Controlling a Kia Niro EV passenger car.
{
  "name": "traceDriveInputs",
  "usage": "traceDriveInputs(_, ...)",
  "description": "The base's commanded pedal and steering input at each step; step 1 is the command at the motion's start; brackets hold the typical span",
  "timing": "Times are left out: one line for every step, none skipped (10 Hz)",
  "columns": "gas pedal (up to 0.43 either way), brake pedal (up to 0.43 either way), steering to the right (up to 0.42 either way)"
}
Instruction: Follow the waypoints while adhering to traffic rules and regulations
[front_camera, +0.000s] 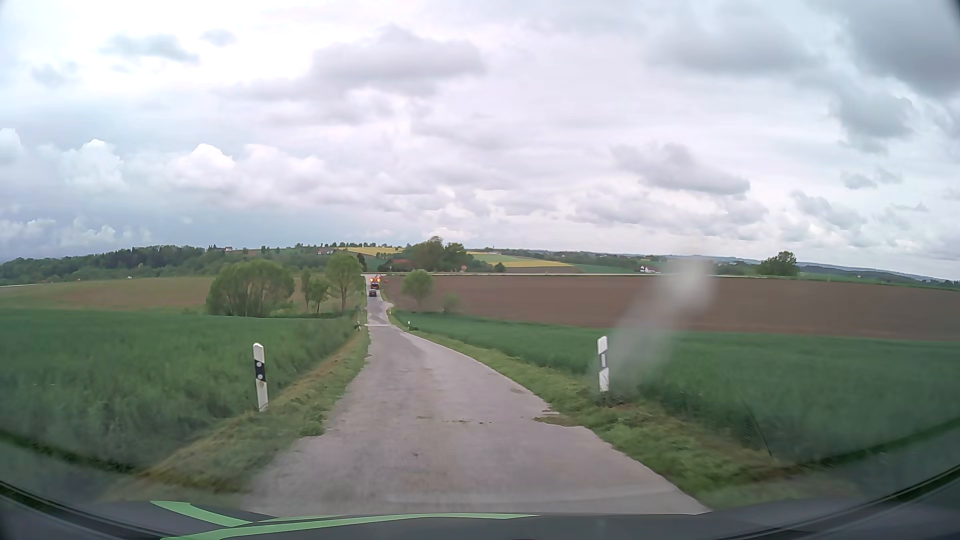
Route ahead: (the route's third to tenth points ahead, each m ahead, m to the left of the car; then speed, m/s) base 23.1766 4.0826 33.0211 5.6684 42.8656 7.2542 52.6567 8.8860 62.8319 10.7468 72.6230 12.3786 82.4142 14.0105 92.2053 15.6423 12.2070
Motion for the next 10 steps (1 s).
traceDriveInputs(0.000, 0.000, -0.058)
traceDriveInputs(0.000, 0.000, -0.057)
traceDriveInputs(0.000, 0.000, -0.053)
traceDriveInputs(0.000, 0.000, -0.049)
traceDriveInputs(0.000, 0.000, -0.045)
traceDriveInputs(0.000, 0.000, -0.041)
traceDriveInputs(0.000, 0.000, -0.039)
traceDriveInputs(0.000, 0.000, -0.036)
traceDriveInputs(0.000, 0.000, -0.032)
traceDriveInputs(0.000, 0.000, -0.029)
